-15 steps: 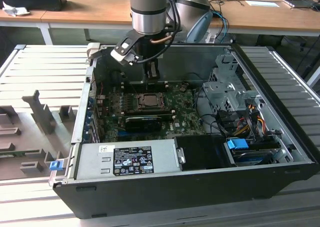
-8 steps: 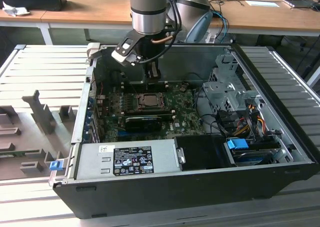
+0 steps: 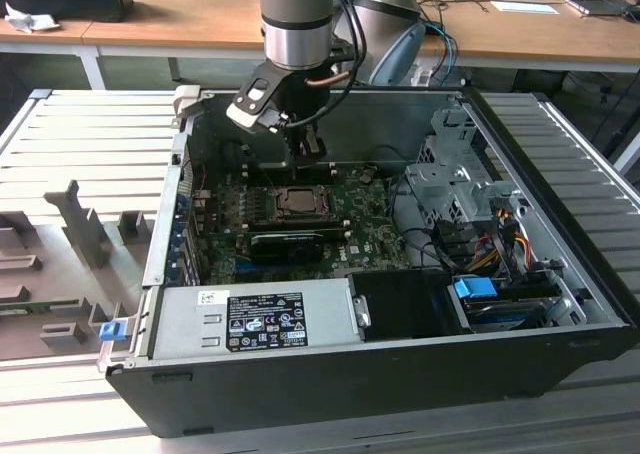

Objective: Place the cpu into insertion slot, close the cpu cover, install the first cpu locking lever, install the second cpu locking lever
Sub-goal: 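Install the first cpu locking lever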

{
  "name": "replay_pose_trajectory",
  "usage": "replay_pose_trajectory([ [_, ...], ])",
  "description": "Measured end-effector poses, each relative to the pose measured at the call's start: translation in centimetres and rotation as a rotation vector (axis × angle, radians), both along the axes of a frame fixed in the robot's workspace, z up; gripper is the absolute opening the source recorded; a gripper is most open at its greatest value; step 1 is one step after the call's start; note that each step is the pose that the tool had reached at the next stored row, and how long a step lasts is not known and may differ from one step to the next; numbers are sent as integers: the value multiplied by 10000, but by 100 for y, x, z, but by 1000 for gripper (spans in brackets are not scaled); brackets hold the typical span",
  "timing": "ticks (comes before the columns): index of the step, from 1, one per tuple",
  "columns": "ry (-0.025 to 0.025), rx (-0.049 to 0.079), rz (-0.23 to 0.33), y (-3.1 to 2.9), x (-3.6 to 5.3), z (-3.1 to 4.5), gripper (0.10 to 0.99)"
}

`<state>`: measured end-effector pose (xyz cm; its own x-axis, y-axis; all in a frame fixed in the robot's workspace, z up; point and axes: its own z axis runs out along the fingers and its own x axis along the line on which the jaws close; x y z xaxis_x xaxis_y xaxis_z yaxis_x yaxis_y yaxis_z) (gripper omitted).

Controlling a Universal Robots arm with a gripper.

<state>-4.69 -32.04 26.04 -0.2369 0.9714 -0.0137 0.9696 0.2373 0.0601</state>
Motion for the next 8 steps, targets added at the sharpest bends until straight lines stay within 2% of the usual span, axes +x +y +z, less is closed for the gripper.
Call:
replay_pose_trajectory([
  [4,-1,0,756,0,0,0,106],
  [8,-1,1,1102,0,0,-6,106],
])
